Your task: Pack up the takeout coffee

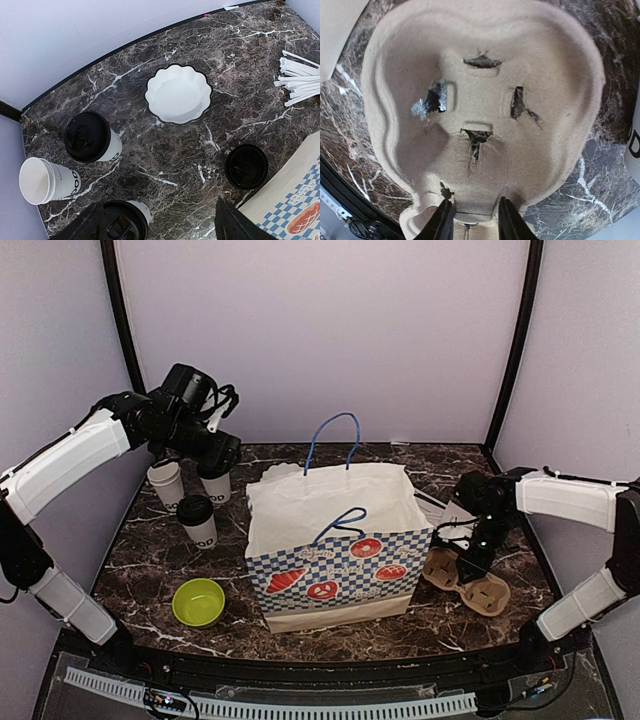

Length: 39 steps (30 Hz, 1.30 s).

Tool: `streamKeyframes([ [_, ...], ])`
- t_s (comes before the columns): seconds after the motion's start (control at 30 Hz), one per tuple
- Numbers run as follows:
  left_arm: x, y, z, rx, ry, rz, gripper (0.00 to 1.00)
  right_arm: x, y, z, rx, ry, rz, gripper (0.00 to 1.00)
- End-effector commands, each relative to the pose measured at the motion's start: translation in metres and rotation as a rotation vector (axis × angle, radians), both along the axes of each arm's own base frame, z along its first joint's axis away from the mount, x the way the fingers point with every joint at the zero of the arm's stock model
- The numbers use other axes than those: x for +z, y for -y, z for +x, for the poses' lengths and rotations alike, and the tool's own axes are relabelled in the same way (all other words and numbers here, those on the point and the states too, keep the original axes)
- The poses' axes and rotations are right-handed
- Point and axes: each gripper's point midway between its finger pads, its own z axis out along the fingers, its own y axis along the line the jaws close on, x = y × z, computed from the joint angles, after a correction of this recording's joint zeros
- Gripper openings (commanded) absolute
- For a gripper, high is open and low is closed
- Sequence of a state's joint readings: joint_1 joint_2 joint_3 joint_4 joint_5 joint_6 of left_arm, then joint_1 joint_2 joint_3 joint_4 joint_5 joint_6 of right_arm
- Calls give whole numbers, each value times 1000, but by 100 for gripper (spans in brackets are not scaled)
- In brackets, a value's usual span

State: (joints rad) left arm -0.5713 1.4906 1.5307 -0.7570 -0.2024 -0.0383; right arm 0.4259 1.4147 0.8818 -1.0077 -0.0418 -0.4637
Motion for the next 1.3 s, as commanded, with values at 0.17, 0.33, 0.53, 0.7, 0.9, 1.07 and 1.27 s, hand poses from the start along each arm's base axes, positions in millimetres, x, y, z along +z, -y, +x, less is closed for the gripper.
streamKeyframes([
  [0.17, 4, -1, -1, -1, 9, -21, 78, 38, -13, 7, -13, 72, 97, 23],
  [0.33, 6, 1, 0, -6, 5, -25, 78, 26, -9, 0, -27, 36, 74, 31],
  [0.53, 6, 0, -3, -1, 1, -31, 78, 0, 2, -7, -37, -20, 0, 43],
  [0.7, 5, -2, -4, 4, -1, -29, 78, -3, 4, -1, -51, -13, -19, 45],
  [0.9, 0, 0, -2, -1, -8, -26, 78, -5, 1, 1, -53, -22, -16, 35],
  [1.07, 1, 2, -1, -5, -6, -30, 78, 0, -2, 6, -56, -6, -1, 23],
  [1.27, 4, 0, -2, -5, 0, -25, 78, 16, -4, 6, -53, 16, 20, 15],
])
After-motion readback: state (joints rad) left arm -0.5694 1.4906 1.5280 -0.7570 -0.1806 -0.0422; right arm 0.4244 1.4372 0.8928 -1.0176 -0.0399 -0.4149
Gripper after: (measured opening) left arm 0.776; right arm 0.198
